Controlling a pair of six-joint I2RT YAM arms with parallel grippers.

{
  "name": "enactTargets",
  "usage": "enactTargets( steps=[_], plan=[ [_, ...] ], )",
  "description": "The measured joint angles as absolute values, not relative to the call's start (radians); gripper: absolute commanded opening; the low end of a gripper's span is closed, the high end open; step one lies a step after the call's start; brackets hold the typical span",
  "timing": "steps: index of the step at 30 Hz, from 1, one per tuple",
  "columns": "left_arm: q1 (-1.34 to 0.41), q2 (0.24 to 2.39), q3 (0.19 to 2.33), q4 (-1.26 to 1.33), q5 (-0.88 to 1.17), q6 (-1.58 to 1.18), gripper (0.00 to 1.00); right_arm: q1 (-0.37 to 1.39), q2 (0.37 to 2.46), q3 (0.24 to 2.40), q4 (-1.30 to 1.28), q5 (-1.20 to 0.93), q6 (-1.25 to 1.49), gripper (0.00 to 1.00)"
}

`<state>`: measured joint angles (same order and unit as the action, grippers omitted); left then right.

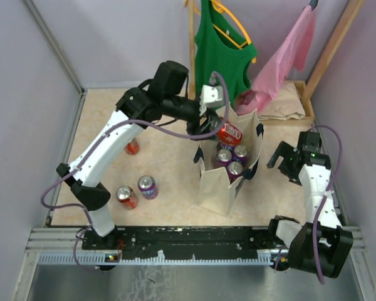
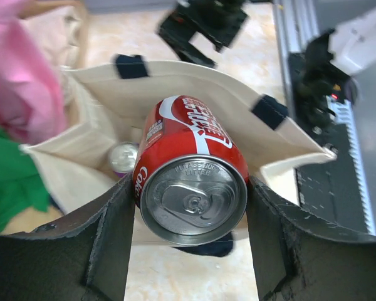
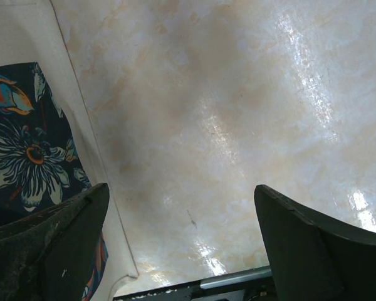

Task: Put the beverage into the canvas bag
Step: Place the drink in the canvas bag.

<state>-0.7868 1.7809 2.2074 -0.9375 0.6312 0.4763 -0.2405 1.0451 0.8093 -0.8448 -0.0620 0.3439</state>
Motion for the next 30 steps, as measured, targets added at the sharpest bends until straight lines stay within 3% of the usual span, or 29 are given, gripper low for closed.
enactTargets(
  steps=[14,30],
  plan=[
    [-0.842,1.902,2.222,-1.351,0.683,0.780,0.00,-0.241,1.047,0.792,-0.836,-0.075,0.343,0.99],
    [-0.847,1.707,2.006,-1.395,0.791,1.006,0.00,-0.241,1.065,0.780,-0.830,-0.080,0.342,0.99]
  ],
)
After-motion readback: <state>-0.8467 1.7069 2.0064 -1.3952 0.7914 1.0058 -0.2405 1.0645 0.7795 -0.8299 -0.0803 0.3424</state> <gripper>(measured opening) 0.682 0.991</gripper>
